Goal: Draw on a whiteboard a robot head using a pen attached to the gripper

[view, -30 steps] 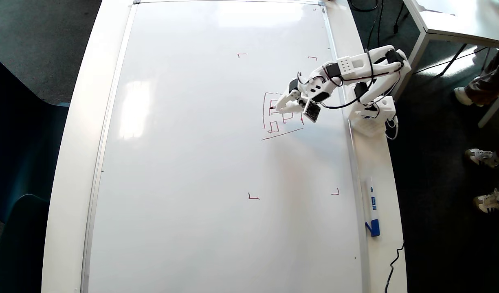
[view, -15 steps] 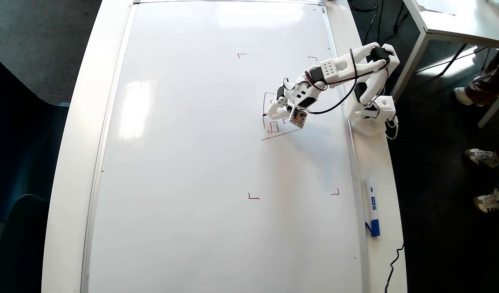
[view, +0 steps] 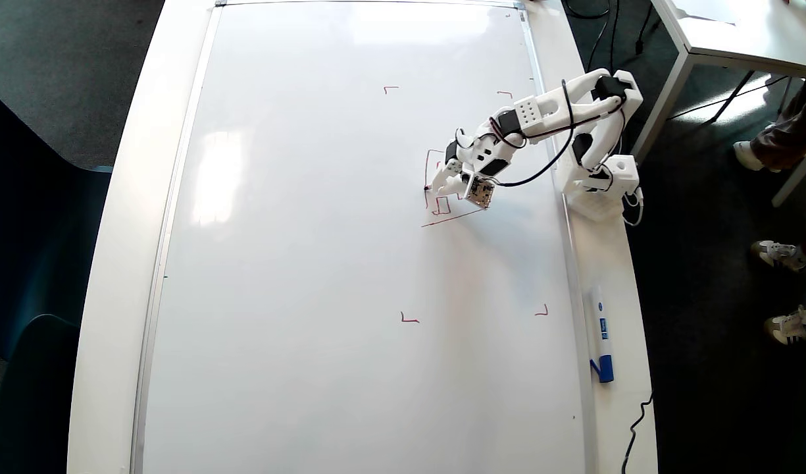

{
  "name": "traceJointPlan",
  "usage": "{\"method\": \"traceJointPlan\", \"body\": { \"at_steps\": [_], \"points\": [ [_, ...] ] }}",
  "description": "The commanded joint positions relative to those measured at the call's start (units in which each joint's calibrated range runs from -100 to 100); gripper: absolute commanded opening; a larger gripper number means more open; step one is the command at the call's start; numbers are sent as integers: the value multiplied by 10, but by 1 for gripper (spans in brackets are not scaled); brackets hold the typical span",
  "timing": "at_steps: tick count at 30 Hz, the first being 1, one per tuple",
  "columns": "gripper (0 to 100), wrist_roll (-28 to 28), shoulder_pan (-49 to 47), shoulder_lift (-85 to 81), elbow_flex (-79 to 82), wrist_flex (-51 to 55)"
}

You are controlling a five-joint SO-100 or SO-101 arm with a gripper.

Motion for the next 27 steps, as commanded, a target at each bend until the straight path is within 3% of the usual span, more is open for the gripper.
{"method": "traceJointPlan", "body": {
  "at_steps": [1, 13, 27],
  "points": [
    [1, -1, -2, -1, -23, -1],
    [1, 0, -1, 75, -106, 42],
    [1, 0, -7, 69, -95, 44]
  ]
}}
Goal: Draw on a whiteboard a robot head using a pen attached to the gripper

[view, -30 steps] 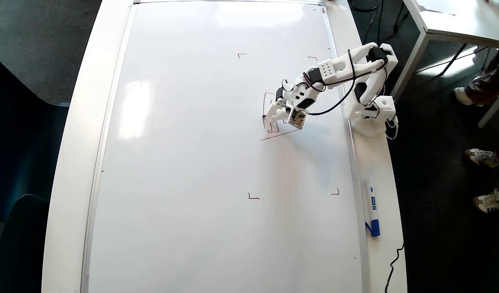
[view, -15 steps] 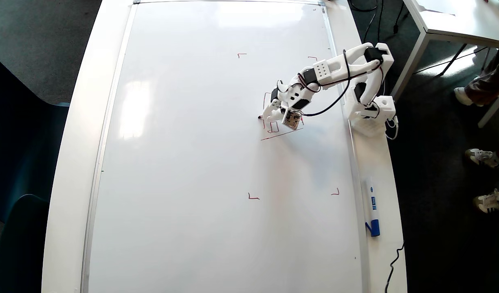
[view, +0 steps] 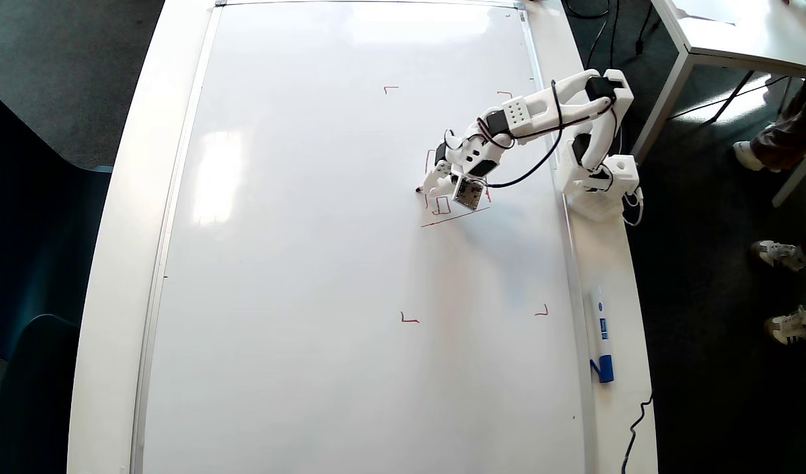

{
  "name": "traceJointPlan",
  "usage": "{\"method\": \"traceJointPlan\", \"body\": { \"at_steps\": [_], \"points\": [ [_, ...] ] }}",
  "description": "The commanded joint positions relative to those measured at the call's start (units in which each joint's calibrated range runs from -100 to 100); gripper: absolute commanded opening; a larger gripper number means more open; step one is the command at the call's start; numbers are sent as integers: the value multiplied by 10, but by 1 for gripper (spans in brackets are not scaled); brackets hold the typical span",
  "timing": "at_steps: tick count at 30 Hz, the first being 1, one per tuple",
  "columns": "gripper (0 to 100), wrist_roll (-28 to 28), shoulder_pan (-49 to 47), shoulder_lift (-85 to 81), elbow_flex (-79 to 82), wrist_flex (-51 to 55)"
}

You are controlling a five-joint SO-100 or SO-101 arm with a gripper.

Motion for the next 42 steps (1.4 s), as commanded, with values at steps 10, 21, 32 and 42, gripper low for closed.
{"method": "traceJointPlan", "body": {
  "at_steps": [10, 21, 32, 42],
  "points": [
    [1, 0, -3, 7, -34, -1],
    [1, 0, -4, 77, -111, 2],
    [1, 0, -5, 115, -162, -1],
    [1, 0, -18, 115, -162, -2]
  ]
}}
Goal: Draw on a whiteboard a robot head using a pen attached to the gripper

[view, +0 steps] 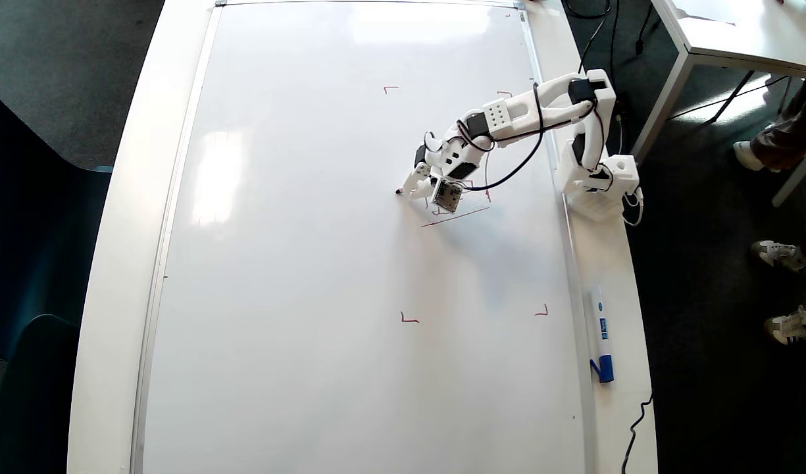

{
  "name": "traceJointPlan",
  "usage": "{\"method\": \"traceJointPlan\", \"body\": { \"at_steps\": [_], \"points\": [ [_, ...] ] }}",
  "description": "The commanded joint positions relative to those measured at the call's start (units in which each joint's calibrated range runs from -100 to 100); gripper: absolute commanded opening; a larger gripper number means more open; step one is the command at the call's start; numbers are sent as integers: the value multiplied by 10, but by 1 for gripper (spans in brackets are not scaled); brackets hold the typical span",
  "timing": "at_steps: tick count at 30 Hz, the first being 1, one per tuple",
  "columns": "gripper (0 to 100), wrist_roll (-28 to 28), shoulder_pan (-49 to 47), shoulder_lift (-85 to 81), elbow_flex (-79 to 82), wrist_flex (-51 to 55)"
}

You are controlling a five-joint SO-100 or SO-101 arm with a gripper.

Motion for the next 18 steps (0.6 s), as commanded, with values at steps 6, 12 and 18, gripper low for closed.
{"method": "traceJointPlan", "body": {
  "at_steps": [6, 12, 18],
  "points": [
    [1, 0, -32, 7, -36, -3],
    [1, 0, -32, 14, -41, -9],
    [1, 0, -30, 56, -96, -19]
  ]
}}
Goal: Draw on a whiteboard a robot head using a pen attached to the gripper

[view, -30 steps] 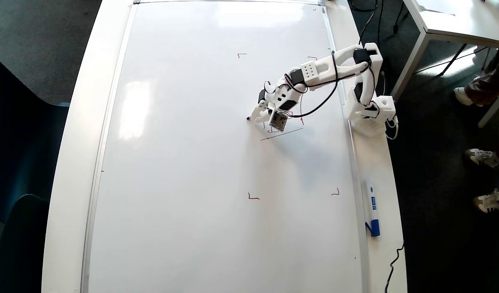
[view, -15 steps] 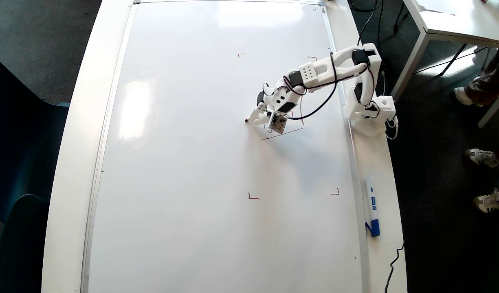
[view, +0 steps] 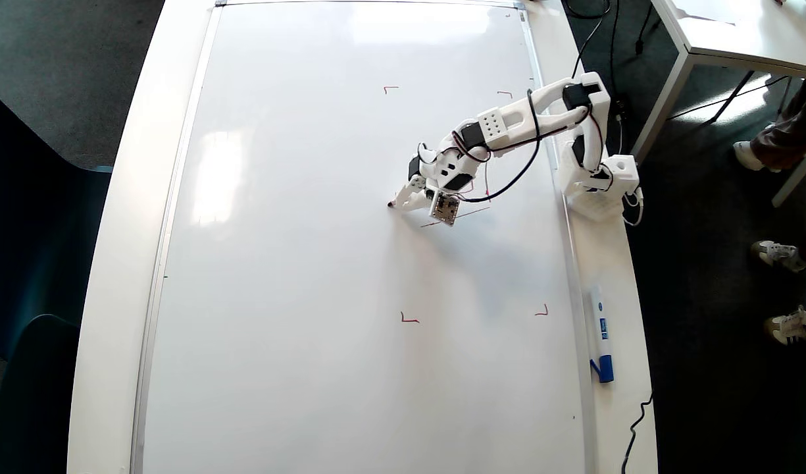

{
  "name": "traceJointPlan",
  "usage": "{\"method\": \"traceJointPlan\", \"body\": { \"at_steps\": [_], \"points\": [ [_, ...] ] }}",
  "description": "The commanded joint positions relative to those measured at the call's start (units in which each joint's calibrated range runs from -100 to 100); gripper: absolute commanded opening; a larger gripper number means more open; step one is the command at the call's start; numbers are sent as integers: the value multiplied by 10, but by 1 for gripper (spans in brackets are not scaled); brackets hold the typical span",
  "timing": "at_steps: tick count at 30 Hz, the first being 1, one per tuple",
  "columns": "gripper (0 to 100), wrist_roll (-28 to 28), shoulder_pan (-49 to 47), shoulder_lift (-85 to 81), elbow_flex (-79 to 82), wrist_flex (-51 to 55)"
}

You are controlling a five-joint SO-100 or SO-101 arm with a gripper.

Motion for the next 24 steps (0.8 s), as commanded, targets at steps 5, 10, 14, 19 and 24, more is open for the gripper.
{"method": "traceJointPlan", "body": {
  "at_steps": [5, 10, 14, 19, 24],
  "points": [
    [1, 0, 0, 29, -59, -5],
    [1, 0, 2, 29, -57, -5],
    [1, 0, 6, 27, -51, 0],
    [1, 2, 24, 26, -45, 5],
    [1, 0, 38, 4, -20, 4]
  ]
}}
